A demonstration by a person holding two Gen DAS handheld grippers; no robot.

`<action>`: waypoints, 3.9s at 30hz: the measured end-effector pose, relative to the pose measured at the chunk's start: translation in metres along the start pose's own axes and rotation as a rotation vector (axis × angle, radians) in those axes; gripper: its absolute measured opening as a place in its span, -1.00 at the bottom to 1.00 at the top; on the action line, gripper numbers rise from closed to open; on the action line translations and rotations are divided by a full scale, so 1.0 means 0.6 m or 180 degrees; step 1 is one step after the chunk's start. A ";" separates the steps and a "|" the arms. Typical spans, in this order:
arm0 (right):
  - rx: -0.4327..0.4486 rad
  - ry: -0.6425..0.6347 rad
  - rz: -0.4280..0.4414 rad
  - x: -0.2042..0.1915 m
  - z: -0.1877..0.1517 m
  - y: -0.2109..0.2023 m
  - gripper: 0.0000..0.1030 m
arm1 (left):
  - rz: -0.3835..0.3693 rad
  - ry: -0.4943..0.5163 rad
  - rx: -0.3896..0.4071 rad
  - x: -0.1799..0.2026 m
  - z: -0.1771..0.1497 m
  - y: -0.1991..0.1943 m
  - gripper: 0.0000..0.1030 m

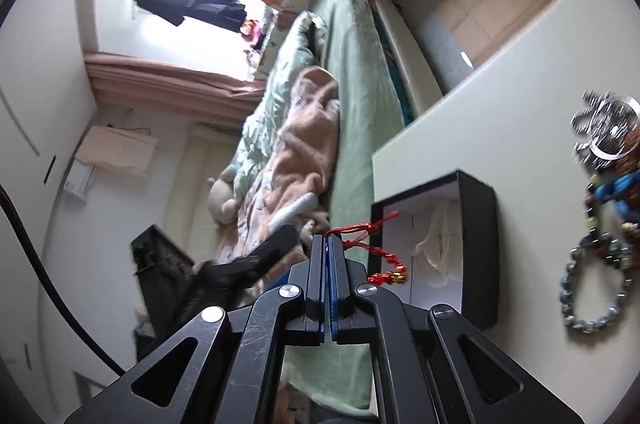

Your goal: Organize jewelry

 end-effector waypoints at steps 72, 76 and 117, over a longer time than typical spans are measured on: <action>0.0635 0.0548 -0.1692 0.245 0.094 -0.283 0.71 | -0.0924 0.1164 -0.0752 0.311 -0.233 0.087 -0.81; 0.0593 0.0454 -0.1657 0.234 0.091 -0.264 0.67 | -0.0991 0.1082 -0.0622 0.302 -0.204 0.065 -0.81; 0.0365 -0.0424 -0.1857 0.208 0.135 -0.141 -0.92 | -0.0998 0.0447 -0.0143 0.191 -0.057 0.006 -0.81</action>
Point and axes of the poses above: each gripper's, at about its wrist camera, not at the fingertips, and y roughly the way its jaws point, x to its right, z to its top, the point moved 6 cm from there along y, roughly the way its jaws point, and after that the axes turned 10 degrees about x, right-handed, at the moved point
